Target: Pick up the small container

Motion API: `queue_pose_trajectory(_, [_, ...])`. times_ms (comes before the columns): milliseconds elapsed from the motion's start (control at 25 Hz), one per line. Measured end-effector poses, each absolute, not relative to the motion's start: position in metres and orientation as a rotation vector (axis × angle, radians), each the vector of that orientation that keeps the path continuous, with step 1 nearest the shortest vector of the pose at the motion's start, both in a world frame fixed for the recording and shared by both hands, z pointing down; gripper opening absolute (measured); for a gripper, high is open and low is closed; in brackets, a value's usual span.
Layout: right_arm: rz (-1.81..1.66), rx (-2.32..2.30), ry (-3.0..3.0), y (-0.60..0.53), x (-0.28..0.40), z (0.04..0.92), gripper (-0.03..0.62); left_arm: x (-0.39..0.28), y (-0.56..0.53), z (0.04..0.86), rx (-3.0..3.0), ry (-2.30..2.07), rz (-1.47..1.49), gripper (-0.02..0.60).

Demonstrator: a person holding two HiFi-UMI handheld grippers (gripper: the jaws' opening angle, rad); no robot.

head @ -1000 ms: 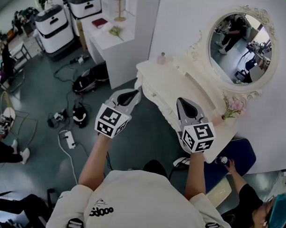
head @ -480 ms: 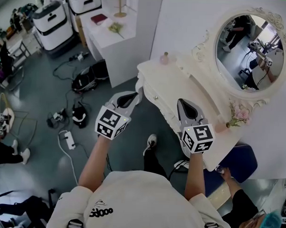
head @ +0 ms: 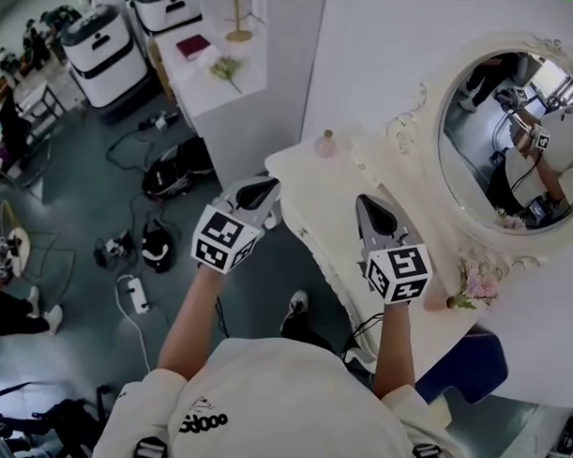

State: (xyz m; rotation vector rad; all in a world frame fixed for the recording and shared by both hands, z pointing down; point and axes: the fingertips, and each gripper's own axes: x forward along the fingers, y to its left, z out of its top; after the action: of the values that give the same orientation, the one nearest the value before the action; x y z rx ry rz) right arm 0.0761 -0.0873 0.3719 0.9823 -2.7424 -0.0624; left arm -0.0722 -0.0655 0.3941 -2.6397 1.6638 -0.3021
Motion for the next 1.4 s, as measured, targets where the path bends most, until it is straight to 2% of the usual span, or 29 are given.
queue_pose_trajectory(400, [-0.048,0.915,-2.77,-0.193,0.079,0.362,0.002,-0.066,-0.176,0.383,-2.625,1.738,-0.298,0.017])
queue_pose_trajectory(800, [0.016,0.899,-2.748,-0.253,0.085,0.382,0.002,-0.059,-0.251,0.41,-2.669,1.782,-0.337,0.02])
queue_pose_trajectory(1040, [0.046,0.968,-2.704,-0.279,0.086,0.397,0.002,-0.055,-0.291,0.439,-2.746,1.715,-0.373,0.051])
queue_pose_trajectory(1400, [0.121,1.202,-2.574,-0.322,0.077,0.421,0.002,-0.06,-0.369,0.483,-2.916,1.48,-0.46,0.13])
